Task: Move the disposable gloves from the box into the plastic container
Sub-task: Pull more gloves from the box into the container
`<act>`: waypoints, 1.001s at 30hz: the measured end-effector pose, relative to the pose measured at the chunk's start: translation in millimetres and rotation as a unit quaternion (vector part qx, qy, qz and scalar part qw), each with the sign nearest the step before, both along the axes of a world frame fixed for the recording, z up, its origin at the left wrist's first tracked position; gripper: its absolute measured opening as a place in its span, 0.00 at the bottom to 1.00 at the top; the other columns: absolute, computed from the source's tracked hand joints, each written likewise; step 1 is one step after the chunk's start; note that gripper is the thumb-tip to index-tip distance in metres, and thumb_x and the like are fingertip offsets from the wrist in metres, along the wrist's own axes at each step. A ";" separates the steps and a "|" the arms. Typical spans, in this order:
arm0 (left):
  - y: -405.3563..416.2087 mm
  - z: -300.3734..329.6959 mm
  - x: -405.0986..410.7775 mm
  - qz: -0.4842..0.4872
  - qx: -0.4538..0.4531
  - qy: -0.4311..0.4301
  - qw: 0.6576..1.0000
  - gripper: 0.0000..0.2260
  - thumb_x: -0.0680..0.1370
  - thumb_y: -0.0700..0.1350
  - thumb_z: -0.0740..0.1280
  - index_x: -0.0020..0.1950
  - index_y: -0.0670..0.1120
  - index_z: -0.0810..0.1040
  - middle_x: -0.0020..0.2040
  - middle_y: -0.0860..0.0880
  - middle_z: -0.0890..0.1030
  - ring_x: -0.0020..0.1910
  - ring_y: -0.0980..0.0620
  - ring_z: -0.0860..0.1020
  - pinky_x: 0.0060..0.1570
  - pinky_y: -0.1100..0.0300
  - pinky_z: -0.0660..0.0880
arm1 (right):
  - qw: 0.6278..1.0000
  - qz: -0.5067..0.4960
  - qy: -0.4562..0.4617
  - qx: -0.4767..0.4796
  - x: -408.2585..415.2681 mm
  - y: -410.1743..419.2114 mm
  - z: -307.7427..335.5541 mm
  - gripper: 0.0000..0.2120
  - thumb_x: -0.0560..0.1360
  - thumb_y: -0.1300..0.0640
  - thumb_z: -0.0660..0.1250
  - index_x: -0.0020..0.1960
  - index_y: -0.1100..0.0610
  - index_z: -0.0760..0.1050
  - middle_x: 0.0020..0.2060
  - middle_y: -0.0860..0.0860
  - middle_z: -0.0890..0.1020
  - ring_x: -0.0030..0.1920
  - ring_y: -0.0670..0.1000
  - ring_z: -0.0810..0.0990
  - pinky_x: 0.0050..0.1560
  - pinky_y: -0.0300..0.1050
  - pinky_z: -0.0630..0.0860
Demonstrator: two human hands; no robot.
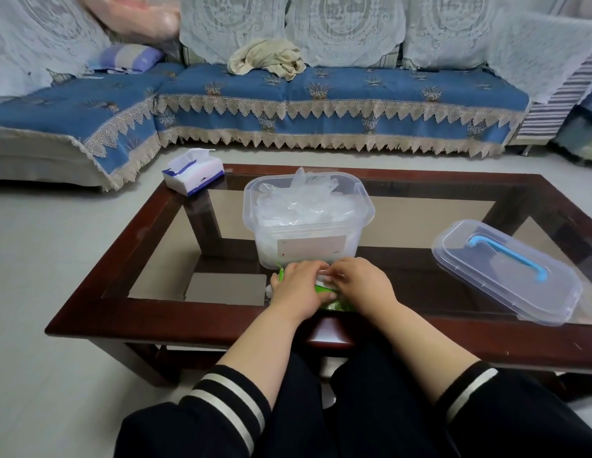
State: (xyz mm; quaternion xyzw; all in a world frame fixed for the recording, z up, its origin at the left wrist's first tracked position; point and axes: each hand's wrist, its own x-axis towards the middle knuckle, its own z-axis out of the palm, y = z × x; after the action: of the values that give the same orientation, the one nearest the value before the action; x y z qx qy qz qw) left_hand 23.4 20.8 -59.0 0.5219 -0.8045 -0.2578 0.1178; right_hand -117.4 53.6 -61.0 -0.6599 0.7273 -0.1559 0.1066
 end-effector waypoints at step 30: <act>12.2 8.8 -2.4 0.050 -0.073 -0.028 0.996 0.22 0.75 0.61 0.66 0.66 0.54 0.71 0.65 0.53 0.73 0.68 0.50 0.65 0.72 0.40 0.52 | 0.900 -0.043 -0.311 -0.302 -26.6 -22.4 130.6 0.07 0.76 0.55 0.69 0.46 0.42 0.78 0.47 0.57 0.78 0.48 0.53 0.76 0.55 0.49 0.74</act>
State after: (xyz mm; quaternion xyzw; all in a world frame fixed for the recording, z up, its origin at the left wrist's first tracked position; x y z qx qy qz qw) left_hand 21.0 33.0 -50.2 0.5581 -0.7973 -0.1778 0.1458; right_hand -144.0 31.2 69.5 -0.5465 0.6029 -0.5696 0.1162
